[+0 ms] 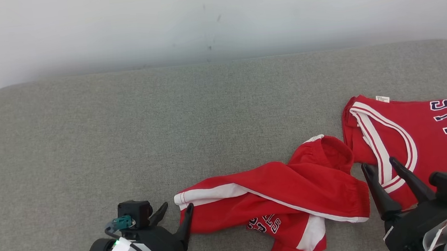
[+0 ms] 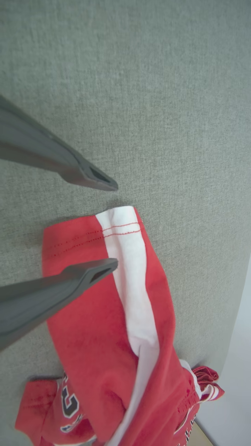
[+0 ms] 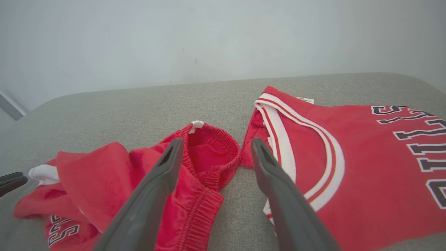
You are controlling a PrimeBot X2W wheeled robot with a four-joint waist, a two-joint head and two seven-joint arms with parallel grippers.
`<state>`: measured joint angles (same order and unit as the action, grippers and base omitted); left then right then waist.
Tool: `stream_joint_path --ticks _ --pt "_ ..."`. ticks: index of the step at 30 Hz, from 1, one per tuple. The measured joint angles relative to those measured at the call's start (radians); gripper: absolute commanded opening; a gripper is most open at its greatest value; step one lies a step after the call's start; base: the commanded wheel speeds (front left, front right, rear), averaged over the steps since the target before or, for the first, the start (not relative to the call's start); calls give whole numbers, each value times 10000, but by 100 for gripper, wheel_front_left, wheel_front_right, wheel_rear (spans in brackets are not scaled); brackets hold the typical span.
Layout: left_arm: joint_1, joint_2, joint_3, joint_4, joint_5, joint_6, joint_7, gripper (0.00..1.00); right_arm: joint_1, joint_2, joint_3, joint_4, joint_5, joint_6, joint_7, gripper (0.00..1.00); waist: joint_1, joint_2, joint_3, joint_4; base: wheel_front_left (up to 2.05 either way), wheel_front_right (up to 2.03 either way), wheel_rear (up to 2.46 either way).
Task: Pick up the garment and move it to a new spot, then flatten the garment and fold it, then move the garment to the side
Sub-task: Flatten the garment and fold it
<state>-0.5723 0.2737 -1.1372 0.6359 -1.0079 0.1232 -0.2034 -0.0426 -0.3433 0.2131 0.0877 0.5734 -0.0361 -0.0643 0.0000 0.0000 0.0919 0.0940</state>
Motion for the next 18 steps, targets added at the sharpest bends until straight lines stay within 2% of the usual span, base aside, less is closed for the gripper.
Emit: stream_joint_path --ticks 12,15,16,18 --pt "-29 -180 155 257 -134 0 186 100 -81 -29 12 -98 -2 -79 42 100 0 0 154 -100 0 0 0" --pt "-56 -221 148 261 -132 -2 222 82 -81 -59 2 -128 -2 -79 77 100 0 0 195 -111 0 0 0" --pt "-56 -226 148 265 -132 -2 222 47 -81 -63 2 -136 -2 -79 109 100 1 0 209 -112 0 0 0" --pt "-69 -232 148 282 -132 -2 222 39 -80 -67 -2 -165 -2 -82 113 100 1 0 235 -108 0 0 0"
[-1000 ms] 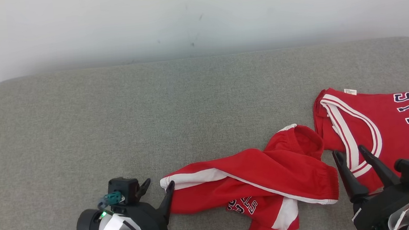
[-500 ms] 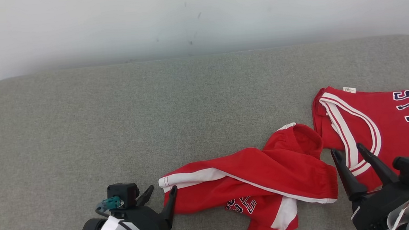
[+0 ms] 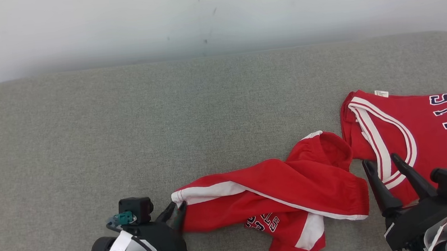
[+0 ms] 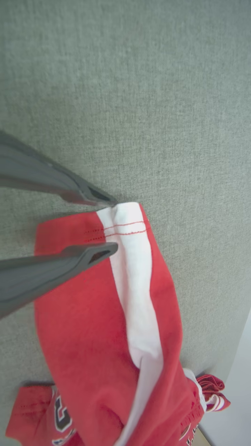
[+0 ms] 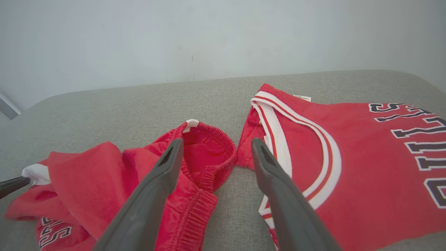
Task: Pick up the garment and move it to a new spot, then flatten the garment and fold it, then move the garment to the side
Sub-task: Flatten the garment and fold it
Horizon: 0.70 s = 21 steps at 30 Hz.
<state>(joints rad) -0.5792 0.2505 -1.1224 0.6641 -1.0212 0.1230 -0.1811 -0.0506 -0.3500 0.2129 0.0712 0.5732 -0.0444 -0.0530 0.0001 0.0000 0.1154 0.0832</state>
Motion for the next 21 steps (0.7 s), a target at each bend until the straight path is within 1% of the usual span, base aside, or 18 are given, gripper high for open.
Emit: stream_joint_path --ticks 1,2,3,12,14,16,19,21 --pt "-23 -2 0 31 2 0 0 18 -8 0 2 -12 0 0 0 100 0 -1 18 4 0 0 0" --pt "-49 0 2 61 4 0 0 6 -12 0 2 -13 0 0 2 100 0 0 30 8 0 0 0" --pt "-64 4 12 82 4 0 0 0 -12 0 4 -13 0 0 2 100 1 0 39 11 0 0 0" --pt "-80 13 13 86 111 0 -144 0 -47 -42 17 -13 161 42 146 100 0 0 73 4 0 0 0" --pt "-93 52 17 77 186 0 -226 0 -18 -138 105 -13 299 255 360 100 0 0 59 -2 0 0 0" --pt "-95 171 90 69 192 0 -313 0 203 -198 291 -75 702 646 671 100 0 0 3 -7 0 0 0" --pt "-94 349 188 65 192 0 -334 0 557 -399 523 -224 874 957 1043 100 0 0 -45 -16 0 0 0" --pt "-93 378 242 46 192 2 -395 0 750 -458 617 -359 988 1076 1248 100 0 0 -67 -26 0 0 0"
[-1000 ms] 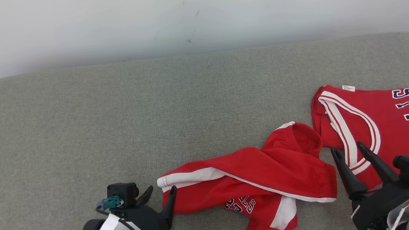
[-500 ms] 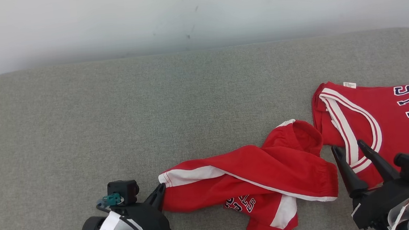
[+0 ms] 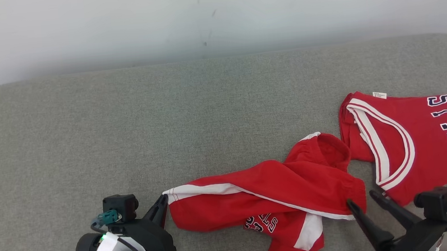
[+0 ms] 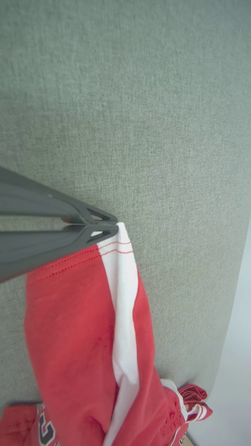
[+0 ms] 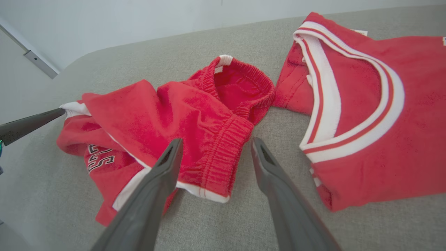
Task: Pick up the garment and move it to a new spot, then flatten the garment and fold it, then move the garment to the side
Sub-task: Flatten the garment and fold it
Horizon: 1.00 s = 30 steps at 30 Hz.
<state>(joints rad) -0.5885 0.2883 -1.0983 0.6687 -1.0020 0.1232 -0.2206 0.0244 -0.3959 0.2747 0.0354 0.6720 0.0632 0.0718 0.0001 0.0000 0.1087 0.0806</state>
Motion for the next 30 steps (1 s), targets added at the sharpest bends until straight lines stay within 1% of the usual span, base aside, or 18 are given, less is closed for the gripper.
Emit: stream_joint_path --ticks 6,11,18,19,20,21,22,30 --pt "32 -6 79 -81 0 0 -15 0 212 -146 196 -330 59 29 529 100 0 0 -19 -39 0 0 0" --pt "30 -40 111 -167 102 0 -63 0 243 -330 309 -330 36 27 892 100 0 0 1 -15 0 0 0" --pt "27 -36 192 -219 255 4 -88 0 278 -499 424 -255 -82 -36 1321 100 0 0 43 134 0 0 0" --pt "27 -36 196 -222 263 4 -88 0 277 -504 422 -255 -82 -90 1356 100 0 0 44 144 0 0 0" --pt "28 -48 198 -236 263 4 -90 0 276 -510 418 -247 -82 -105 1394 74 0 0 48 158 0 0 0" --pt "29 -59 199 -238 263 4 -90 0 267 -539 453 -221 -138 -105 1444 38 0 0 49 173 0 0 0" --pt "35 -58 205 -245 263 4 -90 0 264 -571 491 -207 -226 -105 1457 0 0 0 43 186 0 0 0" --pt "53 -59 240 -253 280 4 -104 0 142 -550 357 -192 -205 -113 1398 0 0 0 -30 236 0 0 0"
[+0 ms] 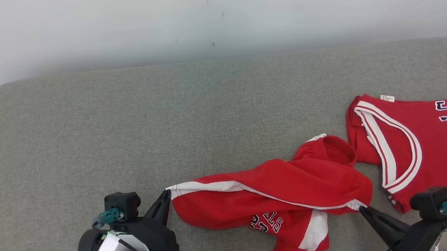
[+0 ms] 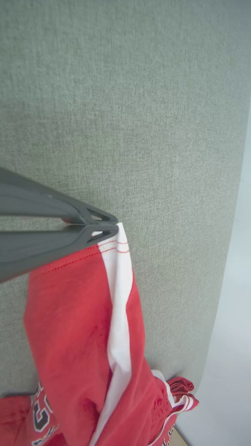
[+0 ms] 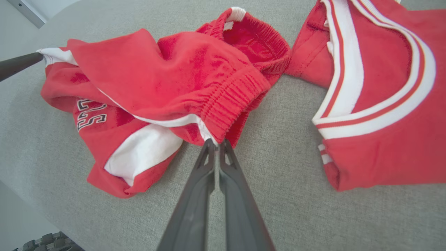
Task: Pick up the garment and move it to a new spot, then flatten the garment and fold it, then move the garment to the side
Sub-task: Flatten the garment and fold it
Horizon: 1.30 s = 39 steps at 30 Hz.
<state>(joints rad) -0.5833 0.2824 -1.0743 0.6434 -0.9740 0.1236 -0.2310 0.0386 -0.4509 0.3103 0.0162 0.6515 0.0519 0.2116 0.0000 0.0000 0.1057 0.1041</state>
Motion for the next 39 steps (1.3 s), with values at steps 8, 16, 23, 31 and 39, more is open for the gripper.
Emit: stream_joint_path --ticks 8,16,23,31,39 --pt "54 194 73 -128 104 2 -56 0 -284 226 -276 -355 481 81 -274 0 -2 -1 -177 10 0 0 0" --pt "-384 844 389 -663 -27 -385 259 0 -1902 305 -140 -174 978 368 222 0 -2 0 20 -269 0 0 0" --pt "-3086 1386 1306 -77 -861 -1264 1722 0 -5869 1438 27 1471 1850 453 1221 0 0 0 788 -529 0 0 0" --pt "-7897 1569 1720 171 288 -1415 2531 0 -11943 2401 -884 3312 905 100 669 0 3 1 1887 -793 0 0 0" --pt "-8385 1703 1929 -437 1026 -1058 1367 0 -12616 2462 -451 4027 742 589 -713 0 3 2 2969 -676 0 0 0"
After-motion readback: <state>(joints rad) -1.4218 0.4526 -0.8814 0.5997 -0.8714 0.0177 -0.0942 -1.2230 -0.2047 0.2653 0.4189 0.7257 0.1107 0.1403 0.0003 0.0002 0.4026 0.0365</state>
